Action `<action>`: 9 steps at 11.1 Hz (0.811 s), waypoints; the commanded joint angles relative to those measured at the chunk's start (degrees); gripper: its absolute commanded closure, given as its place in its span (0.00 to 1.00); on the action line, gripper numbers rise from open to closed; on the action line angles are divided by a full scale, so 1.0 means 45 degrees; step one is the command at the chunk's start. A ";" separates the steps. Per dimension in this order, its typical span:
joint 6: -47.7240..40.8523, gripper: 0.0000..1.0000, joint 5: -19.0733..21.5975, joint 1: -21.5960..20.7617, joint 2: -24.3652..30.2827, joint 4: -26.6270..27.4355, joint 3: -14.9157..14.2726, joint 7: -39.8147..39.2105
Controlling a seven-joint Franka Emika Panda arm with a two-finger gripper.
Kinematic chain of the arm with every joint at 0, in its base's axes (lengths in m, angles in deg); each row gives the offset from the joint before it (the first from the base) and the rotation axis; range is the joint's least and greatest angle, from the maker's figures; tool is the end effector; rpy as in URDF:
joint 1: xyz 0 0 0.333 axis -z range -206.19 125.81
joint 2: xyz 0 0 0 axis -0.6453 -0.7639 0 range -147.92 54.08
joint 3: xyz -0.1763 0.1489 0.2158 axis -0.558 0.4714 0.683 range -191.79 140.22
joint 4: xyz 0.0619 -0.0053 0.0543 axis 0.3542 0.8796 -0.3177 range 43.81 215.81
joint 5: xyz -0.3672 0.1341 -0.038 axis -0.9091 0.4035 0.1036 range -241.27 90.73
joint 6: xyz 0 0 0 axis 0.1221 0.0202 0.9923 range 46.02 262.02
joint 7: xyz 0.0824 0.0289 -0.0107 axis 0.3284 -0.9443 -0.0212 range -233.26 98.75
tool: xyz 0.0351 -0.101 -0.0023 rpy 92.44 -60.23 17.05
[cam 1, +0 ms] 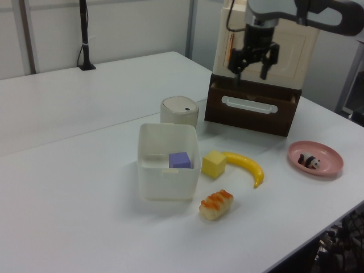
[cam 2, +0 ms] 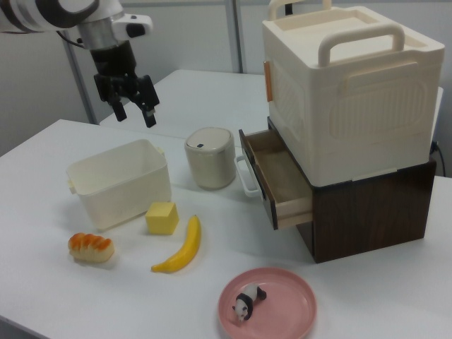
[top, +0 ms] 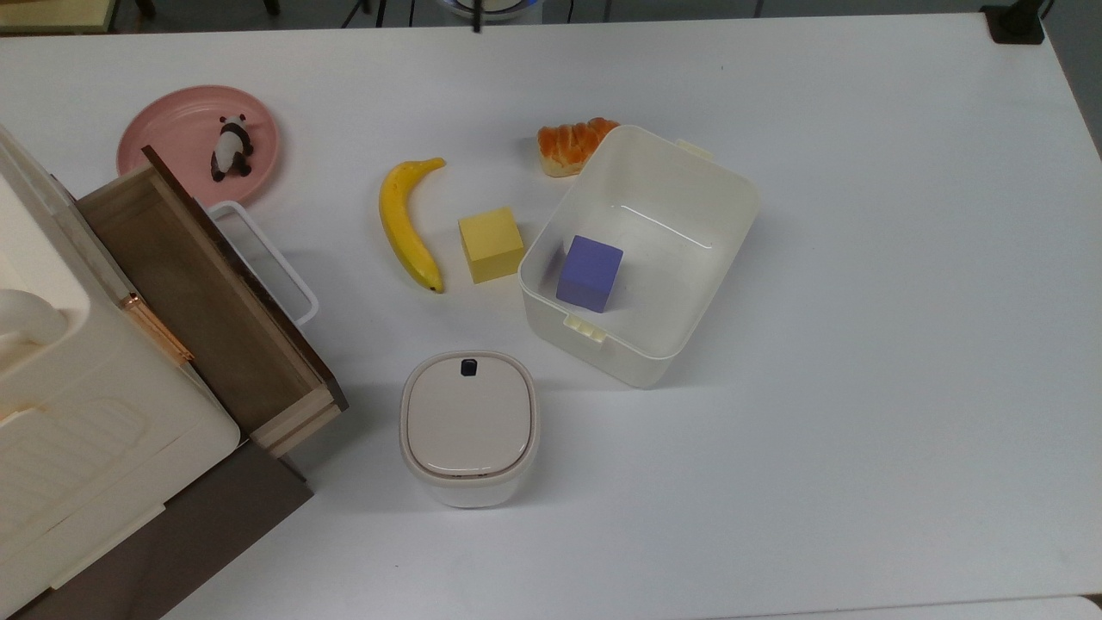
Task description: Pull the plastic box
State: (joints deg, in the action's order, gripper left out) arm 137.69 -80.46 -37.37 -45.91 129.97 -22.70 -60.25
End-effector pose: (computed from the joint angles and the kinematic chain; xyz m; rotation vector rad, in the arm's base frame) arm 0.5504 -0.0069 0.6345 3.0461 -0.1799 0.0492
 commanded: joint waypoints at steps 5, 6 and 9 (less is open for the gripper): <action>-0.0421 0.00 0.0313 -0.0803 0.0225 -0.0076 -0.1291 -0.1747; -0.0479 0.00 0.0371 -0.0803 0.0225 -0.0075 -0.1291 -0.2487; -0.0480 0.00 0.0899 -0.0803 0.0225 -0.0036 -0.1310 -0.2826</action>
State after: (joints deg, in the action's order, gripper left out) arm 136.92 -78.04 -40.40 -45.40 129.73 -27.80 -70.97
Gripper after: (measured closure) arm 0.000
